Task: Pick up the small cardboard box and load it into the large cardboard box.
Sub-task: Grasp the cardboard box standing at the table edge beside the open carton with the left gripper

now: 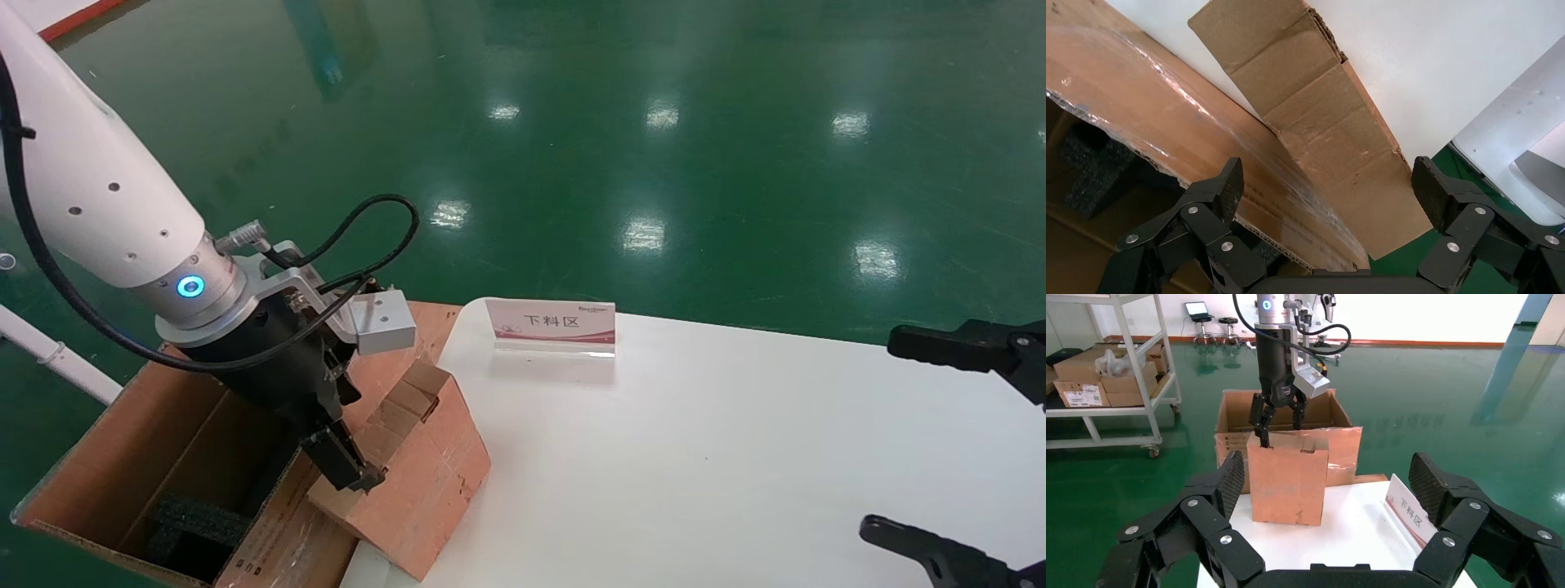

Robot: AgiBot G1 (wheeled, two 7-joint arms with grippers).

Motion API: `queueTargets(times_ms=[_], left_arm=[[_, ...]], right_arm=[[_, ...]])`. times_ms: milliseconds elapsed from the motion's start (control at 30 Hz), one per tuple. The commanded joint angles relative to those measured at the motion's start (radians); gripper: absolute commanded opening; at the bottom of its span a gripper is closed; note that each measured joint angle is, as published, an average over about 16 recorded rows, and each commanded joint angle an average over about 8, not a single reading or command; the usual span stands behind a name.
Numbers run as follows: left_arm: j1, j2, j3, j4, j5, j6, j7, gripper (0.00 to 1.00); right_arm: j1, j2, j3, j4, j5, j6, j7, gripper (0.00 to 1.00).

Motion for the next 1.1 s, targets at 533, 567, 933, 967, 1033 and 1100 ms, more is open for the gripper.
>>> queueTargets(times_ms=[533, 567, 933, 967, 1033, 1100], left_arm=[[-0.098, 0.038, 0.163, -0.001, -0.091, -0.024, -0.056, 1.00], [-0.100, 0.039, 0.168, -0.001, -0.095, -0.026, -0.055, 1.00], [-0.084, 0.059, 0.219, -0.001, -0.129, -0.049, -0.040, 1.00], [-0.082, 0.061, 0.223, -0.001, -0.130, -0.051, -0.040, 1.00], [-0.079, 0.065, 0.229, -0.001, -0.129, -0.054, -0.040, 1.00], [-0.079, 0.069, 0.235, 0.000, -0.127, -0.056, -0.043, 1.00]], right_arm=[[0.000, 0.000, -0.001, 0.000, 0.001, 0.001, -0.001, 1.00], [0.000, 0.001, -0.001, 0.000, 0.001, 0.001, -0.001, 1.00], [0.000, 0.001, -0.002, 0.000, 0.001, 0.001, -0.001, 1.00], [0.000, 0.001, -0.002, 0.000, 0.001, 0.001, -0.001, 1.00], [0.000, 0.001, -0.002, 0.000, 0.001, 0.001, -0.001, 1.00], [0.000, 0.001, -0.002, 0.000, 0.002, 0.001, -0.001, 1.00]])
